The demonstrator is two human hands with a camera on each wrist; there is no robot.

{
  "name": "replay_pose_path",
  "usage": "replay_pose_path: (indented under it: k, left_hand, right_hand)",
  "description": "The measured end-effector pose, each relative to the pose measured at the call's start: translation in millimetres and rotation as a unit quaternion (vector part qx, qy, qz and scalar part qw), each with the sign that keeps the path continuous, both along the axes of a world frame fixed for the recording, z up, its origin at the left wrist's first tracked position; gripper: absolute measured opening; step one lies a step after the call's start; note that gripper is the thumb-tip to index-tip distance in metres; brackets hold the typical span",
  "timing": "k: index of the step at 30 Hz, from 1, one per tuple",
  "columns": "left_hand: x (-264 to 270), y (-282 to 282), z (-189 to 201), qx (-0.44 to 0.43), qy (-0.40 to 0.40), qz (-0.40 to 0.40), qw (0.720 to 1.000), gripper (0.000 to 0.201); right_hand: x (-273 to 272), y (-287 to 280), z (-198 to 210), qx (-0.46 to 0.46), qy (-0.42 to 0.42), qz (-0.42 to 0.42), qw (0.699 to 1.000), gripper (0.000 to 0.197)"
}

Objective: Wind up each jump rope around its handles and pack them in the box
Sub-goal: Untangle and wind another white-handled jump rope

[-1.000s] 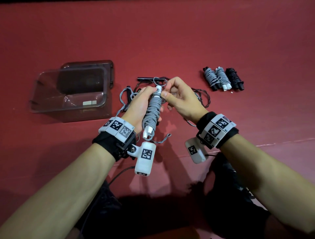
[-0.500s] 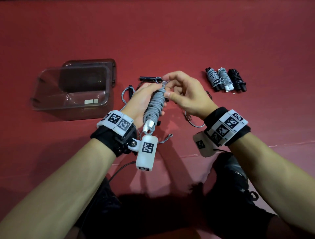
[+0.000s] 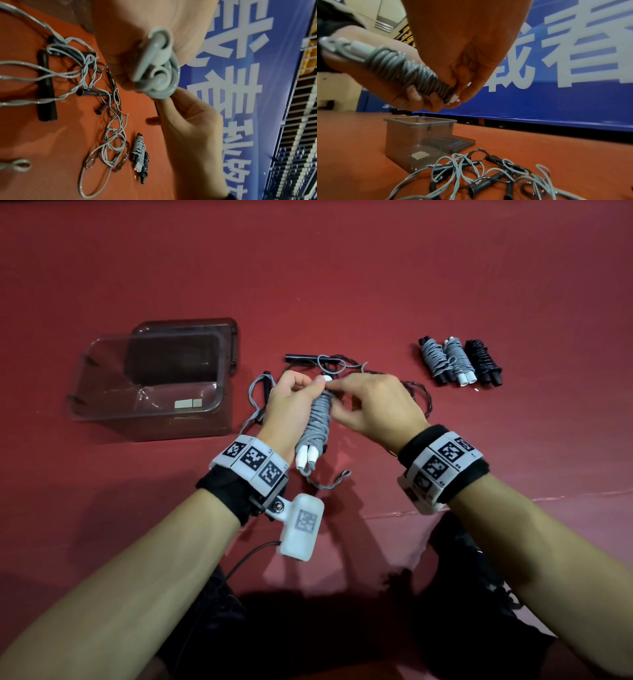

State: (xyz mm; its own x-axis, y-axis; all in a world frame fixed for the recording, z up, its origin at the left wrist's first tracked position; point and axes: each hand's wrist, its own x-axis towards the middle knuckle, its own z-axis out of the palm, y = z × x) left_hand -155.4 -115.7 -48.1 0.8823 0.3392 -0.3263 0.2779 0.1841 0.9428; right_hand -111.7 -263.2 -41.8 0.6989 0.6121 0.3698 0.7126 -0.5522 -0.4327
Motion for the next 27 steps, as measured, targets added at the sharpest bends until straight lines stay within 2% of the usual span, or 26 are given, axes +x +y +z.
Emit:
replay_pose_path:
  k: [3,5,10,12,15,18,20,23,25,27]
  left_hand:
    - [4,-6,4,-0.021,0.015,-0.016,1.000,0.022]
    - [6,-6,5,-0.040,0.011,-0.008,0.999,0.018]
    - [3,-3,0,-0.006,0.010,0.011,1.000,0.018]
    - [-1,-3,0,0.009,0.014,-0.004,1.000,0.024]
    - [-1,-1,2,0.030,0.017,-0.031,0.999,0.025]
    - [0,0,5,0.031,0.016,-0.038,0.999,0.023]
    - [0,0,7,0.017,0.011,-0.038,0.999,0.020]
    - [1,2,6,0.006,-0.005,-0.029,1.000,0.015]
    - [3,5,2,0.029,-0.014,-0.029,0.999,0.013]
    - [3,7,-1,0.073,-0.023,-0.039,0.996,0.014]
  right_hand:
    - [2,-5,2,0.114,0.102,-0.064,0.986,0.027]
    - [2,-5,1,0.123,0.137,-0.093,0.979,0.022]
    - [-1,-2,3,0.082,0.196,-0.112,0.971,0.009]
    - [-2,-2,5,0.054,0.188,-0.080,0.977,0.009]
    - [-3,-2,6,0.003,0.124,-0.029,0.992,0.013]
    - [-3,-4,6,-0.021,0.097,-0.020,0.995,0.014]
    - [-3,-7,6,0.009,0.098,-0.022,0.995,0.013]
    - [-3,-9,3,0.101,0.160,-0.027,0.982,0.024]
    - [-2,-9,-3,0.120,0.168,-0.038,0.978,0.029]
    - [-1,-7,-7,0.139,0.159,-0.046,0.976,0.024]
